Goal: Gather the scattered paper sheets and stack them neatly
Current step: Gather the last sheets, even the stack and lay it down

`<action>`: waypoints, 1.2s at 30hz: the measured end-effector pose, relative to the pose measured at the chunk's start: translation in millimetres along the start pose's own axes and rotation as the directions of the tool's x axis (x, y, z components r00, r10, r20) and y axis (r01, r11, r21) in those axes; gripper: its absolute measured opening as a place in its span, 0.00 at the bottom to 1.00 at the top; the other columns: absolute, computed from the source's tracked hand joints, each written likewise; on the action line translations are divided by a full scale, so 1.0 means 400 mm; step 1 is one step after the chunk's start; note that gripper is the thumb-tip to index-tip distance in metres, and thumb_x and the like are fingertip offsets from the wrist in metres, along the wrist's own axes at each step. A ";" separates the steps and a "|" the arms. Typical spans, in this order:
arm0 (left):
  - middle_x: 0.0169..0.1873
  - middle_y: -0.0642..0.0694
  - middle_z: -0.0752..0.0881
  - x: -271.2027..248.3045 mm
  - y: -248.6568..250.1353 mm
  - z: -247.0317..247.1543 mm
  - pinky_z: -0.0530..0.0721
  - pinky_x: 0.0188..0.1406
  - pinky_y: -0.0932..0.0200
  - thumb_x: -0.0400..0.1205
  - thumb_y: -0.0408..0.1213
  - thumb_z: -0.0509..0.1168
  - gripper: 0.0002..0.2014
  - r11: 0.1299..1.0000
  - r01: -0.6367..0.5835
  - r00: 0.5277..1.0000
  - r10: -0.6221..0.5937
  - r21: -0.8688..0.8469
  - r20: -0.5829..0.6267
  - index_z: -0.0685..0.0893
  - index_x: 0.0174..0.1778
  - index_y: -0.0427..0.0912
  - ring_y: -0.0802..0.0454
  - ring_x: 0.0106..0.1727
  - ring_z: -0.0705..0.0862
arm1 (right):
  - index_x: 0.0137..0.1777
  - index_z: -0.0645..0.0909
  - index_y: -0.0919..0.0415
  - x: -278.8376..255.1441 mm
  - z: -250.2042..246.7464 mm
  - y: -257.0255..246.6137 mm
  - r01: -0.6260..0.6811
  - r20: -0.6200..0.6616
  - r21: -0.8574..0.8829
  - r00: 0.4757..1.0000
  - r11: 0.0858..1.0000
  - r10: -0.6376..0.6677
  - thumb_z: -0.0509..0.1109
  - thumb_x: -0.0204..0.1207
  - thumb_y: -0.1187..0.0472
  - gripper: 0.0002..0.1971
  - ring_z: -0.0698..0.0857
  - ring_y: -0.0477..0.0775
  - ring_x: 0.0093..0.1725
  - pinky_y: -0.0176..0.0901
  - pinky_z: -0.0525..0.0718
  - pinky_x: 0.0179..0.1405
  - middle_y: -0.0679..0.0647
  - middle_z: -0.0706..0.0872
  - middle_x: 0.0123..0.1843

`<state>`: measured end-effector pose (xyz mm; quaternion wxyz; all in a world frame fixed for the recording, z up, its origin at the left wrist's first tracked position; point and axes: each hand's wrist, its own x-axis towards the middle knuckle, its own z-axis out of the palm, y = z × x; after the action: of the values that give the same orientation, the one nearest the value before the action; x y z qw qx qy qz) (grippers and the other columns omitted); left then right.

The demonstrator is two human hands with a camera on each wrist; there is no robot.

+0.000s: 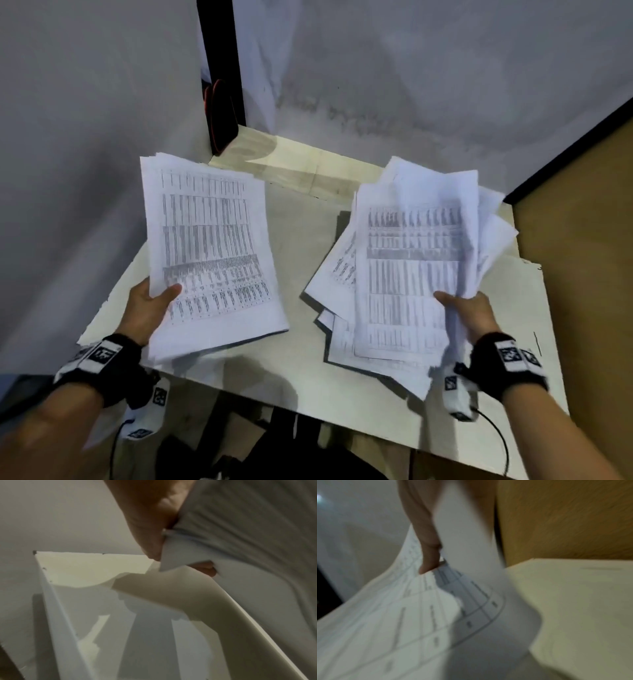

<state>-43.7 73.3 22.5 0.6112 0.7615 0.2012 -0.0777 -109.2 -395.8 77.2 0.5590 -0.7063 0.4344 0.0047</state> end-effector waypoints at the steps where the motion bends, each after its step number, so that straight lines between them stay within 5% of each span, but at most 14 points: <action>1: 0.56 0.39 0.81 -0.004 0.005 0.009 0.75 0.59 0.49 0.80 0.27 0.62 0.16 1.000 -0.009 1.000 0.009 0.002 0.008 0.77 0.64 0.29 0.44 0.54 0.80 | 0.61 0.77 0.78 -0.003 -0.031 -0.011 -0.005 0.032 0.050 0.999 0.999 0.004 0.78 0.65 0.67 0.26 0.84 0.61 0.47 0.54 0.81 0.55 0.69 0.84 0.57; 4: 0.55 0.41 0.82 -0.034 0.037 0.074 0.74 0.58 0.52 0.80 0.27 0.63 0.16 0.998 -0.058 0.993 0.059 -0.016 0.105 0.77 0.64 0.31 0.46 0.54 0.81 | 0.59 0.79 0.74 -0.039 -0.053 -0.037 -0.003 0.156 0.150 0.988 0.989 -0.021 0.85 0.47 0.54 0.41 0.87 0.57 0.53 0.54 0.75 0.69 0.66 0.86 0.58; 8: 0.49 0.45 0.86 -0.103 0.093 0.211 0.80 0.54 0.54 0.78 0.33 0.67 0.12 0.998 -0.064 0.942 0.063 -0.006 0.329 0.82 0.58 0.41 0.57 0.44 0.85 | 0.74 0.63 0.75 -0.081 0.017 -0.042 -0.053 0.266 0.236 0.964 0.970 -0.012 0.71 0.74 0.68 0.31 0.73 0.48 0.58 0.42 0.66 0.68 0.53 0.73 0.60; 10: 0.36 0.50 0.89 -0.126 0.118 0.277 0.80 0.49 0.49 0.68 0.41 0.73 0.08 0.999 0.007 0.898 0.009 -0.034 0.440 0.86 0.41 0.46 0.53 0.37 0.84 | 0.72 0.67 0.74 -0.086 0.051 -0.032 -0.081 0.342 0.216 0.940 0.973 0.003 0.69 0.75 0.71 0.27 0.74 0.49 0.60 0.45 0.67 0.71 0.54 0.76 0.63; 12: 0.21 0.50 0.83 -0.174 0.167 0.326 0.76 0.35 0.55 0.60 0.45 0.75 0.11 0.982 0.165 0.844 -0.093 -0.090 0.528 0.81 0.26 0.43 0.53 0.23 0.79 | 0.70 0.72 0.72 -0.076 0.058 -0.023 -0.095 0.375 0.219 0.927 0.971 0.006 0.68 0.74 0.74 0.23 0.78 0.53 0.60 0.41 0.77 0.64 0.61 0.78 0.69; 16: 0.13 0.46 0.84 -0.243 0.244 0.386 0.72 0.04 0.64 0.86 0.41 0.47 0.38 0.891 0.395 0.735 -0.162 -0.222 0.659 0.83 0.08 0.39 0.54 0.13 0.82 | 0.70 0.72 0.70 -0.077 0.020 -0.038 -0.095 0.398 0.338 0.916 0.936 -0.051 0.68 0.73 0.74 0.24 0.79 0.54 0.63 0.42 0.72 0.68 0.59 0.79 0.68; 19: 0.25 0.46 0.91 -0.221 0.300 0.408 0.84 0.19 0.64 0.71 0.56 0.66 0.22 0.898 0.333 0.747 -0.066 -0.287 0.661 0.90 0.21 0.44 0.55 0.26 0.89 | 0.60 0.76 0.67 -0.069 -0.009 -0.056 0.098 0.207 0.450 0.955 0.888 -0.210 0.68 0.71 0.78 0.17 0.84 0.55 0.49 0.35 0.85 0.50 0.60 0.86 0.52; 21: 0.43 0.45 0.92 -0.199 0.340 0.408 0.89 0.35 0.58 0.60 0.70 0.61 0.31 0.908 0.239 0.737 0.061 -0.345 0.673 0.92 0.39 0.49 0.52 0.42 0.91 | 0.49 0.74 0.63 -0.074 -0.018 -0.075 0.257 0.033 0.462 0.951 0.849 -0.306 0.76 0.68 0.70 0.14 0.82 0.52 0.43 0.37 0.88 0.46 0.55 0.81 0.42; 23: 0.50 0.47 0.91 -0.187 0.376 0.417 0.89 0.47 0.54 0.57 0.72 0.65 0.35 0.919 0.101 0.720 0.197 -0.382 0.665 0.90 0.50 0.50 0.51 0.51 0.89 | 0.42 0.73 0.60 -0.084 -0.024 -0.092 0.380 -0.080 0.425 0.920 0.821 -0.384 0.78 0.66 0.65 0.14 0.83 0.44 0.38 0.35 0.85 0.46 0.52 0.80 0.38; 26: 0.41 0.58 0.92 -0.205 0.381 0.462 0.86 0.52 0.60 0.72 0.46 0.72 0.17 0.926 -0.257 0.766 0.369 -0.275 0.526 0.85 0.54 0.43 0.62 0.47 0.88 | 0.41 0.80 0.56 -0.098 -0.008 -0.084 0.454 -0.025 0.408 0.873 0.792 -0.488 0.74 0.68 0.74 0.12 0.86 0.33 0.34 0.25 0.83 0.39 0.48 0.86 0.38; 27: 0.36 0.62 0.91 -0.219 0.376 0.476 0.85 0.47 0.64 0.75 0.35 0.70 0.08 0.912 -0.320 0.783 0.408 -0.257 0.469 0.85 0.50 0.45 0.66 0.42 0.88 | 0.45 0.81 0.56 -0.103 0.004 -0.073 0.445 0.016 0.422 0.867 0.790 -0.497 0.74 0.67 0.75 0.14 0.88 0.34 0.37 0.27 0.85 0.43 0.46 0.88 0.40; 29: 0.34 0.65 0.91 -0.230 0.347 0.502 0.85 0.44 0.68 0.75 0.27 0.69 0.12 0.896 -0.340 0.793 0.436 -0.284 0.425 0.85 0.45 0.50 0.67 0.42 0.88 | 0.52 0.82 0.60 -0.103 0.018 -0.053 0.429 0.047 0.437 0.867 0.791 -0.496 0.75 0.65 0.77 0.17 0.89 0.37 0.42 0.28 0.85 0.46 0.42 0.91 0.38; 32: 0.37 0.63 0.91 -0.221 0.320 0.498 0.85 0.48 0.63 0.68 0.34 0.76 0.14 0.880 -0.346 0.819 0.453 -0.326 0.354 0.84 0.47 0.51 0.62 0.47 0.89 | 0.54 0.83 0.59 -0.110 0.019 -0.042 0.413 0.115 0.440 0.855 0.798 -0.506 0.77 0.64 0.75 0.19 0.90 0.42 0.46 0.33 0.86 0.48 0.40 0.92 0.41; 36: 0.55 0.57 0.85 -0.201 0.330 0.475 0.82 0.58 0.68 0.52 0.60 0.79 0.37 0.826 -0.422 0.760 0.547 -0.374 0.351 0.79 0.56 0.53 0.66 0.55 0.84 | 0.51 0.83 0.58 -0.109 0.000 -0.064 0.415 0.125 0.442 0.850 0.795 -0.513 0.79 0.62 0.70 0.17 0.90 0.50 0.47 0.42 0.88 0.50 0.48 0.92 0.42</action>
<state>-39.2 -149.0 124.7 0.7378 0.6576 -0.1406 -0.0585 -120.5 -369.3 118.9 0.7222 -0.6567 0.1680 -0.1374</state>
